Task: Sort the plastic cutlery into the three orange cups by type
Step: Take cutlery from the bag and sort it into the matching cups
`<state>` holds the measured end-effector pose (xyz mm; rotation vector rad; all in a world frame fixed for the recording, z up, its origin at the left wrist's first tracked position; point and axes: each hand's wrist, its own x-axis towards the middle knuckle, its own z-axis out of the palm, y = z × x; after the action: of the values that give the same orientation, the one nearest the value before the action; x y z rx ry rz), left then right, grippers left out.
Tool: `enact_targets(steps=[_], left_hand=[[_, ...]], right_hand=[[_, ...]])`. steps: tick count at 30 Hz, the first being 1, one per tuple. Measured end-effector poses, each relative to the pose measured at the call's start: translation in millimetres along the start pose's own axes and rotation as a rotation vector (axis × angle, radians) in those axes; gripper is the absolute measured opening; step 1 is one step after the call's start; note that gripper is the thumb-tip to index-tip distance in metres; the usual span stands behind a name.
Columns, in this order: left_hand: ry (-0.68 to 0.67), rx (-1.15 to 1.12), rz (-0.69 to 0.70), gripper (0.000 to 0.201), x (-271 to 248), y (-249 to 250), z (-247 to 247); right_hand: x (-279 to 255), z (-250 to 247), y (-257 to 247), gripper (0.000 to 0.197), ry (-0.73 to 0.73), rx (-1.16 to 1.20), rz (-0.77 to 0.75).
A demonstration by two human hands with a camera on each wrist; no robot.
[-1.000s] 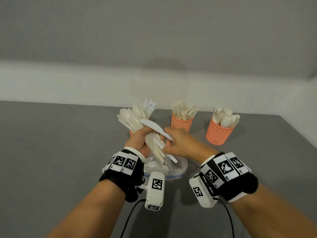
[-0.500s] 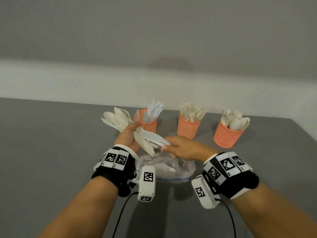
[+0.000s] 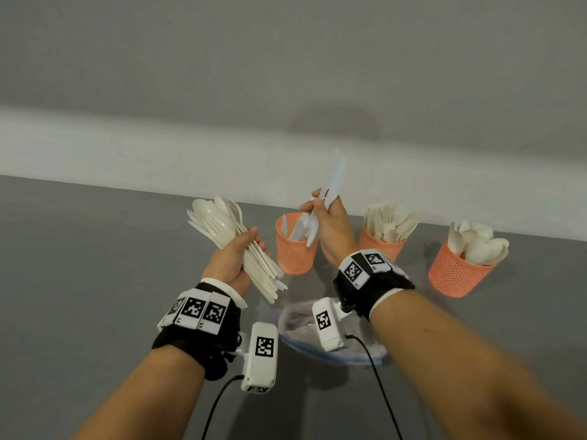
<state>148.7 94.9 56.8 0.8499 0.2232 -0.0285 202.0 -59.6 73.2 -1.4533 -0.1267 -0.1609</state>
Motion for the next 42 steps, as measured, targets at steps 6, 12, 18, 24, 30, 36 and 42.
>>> enact_targets(steps=[6, 12, 18, 24, 30, 36, 42], left_hand=[[-0.020, 0.007, 0.005, 0.020, 7, 6, -8], [-0.028, -0.008, -0.003, 0.019, 21, 7, -10], [-0.064, -0.004, -0.029, 0.019, 29, 2, -4], [-0.062, -0.114, -0.068, 0.015, 29, 1, -1], [-0.152, -0.254, -0.020, 0.019, 22, 5, 0], [-0.180, -0.186, -0.072, 0.019, 16, -1, 4], [-0.168, -0.210, -0.084, 0.020, 9, -15, 9]], right_hand=[[29, 13, 15, 0.021, 0.057, 0.030, 0.038], [39, 12, 17, 0.022, -0.027, 0.017, 0.040], [42, 14, 19, 0.019, -0.095, -0.278, -0.158], [29, 10, -8, 0.019, -0.051, -0.461, -0.499], [-15, 5, -7, 0.008, -0.435, -0.545, -0.134], [-31, -3, -3, 0.028, -0.698, -0.390, 0.362], [-39, -18, -3, 0.034, -0.713, -0.342, 0.463]])
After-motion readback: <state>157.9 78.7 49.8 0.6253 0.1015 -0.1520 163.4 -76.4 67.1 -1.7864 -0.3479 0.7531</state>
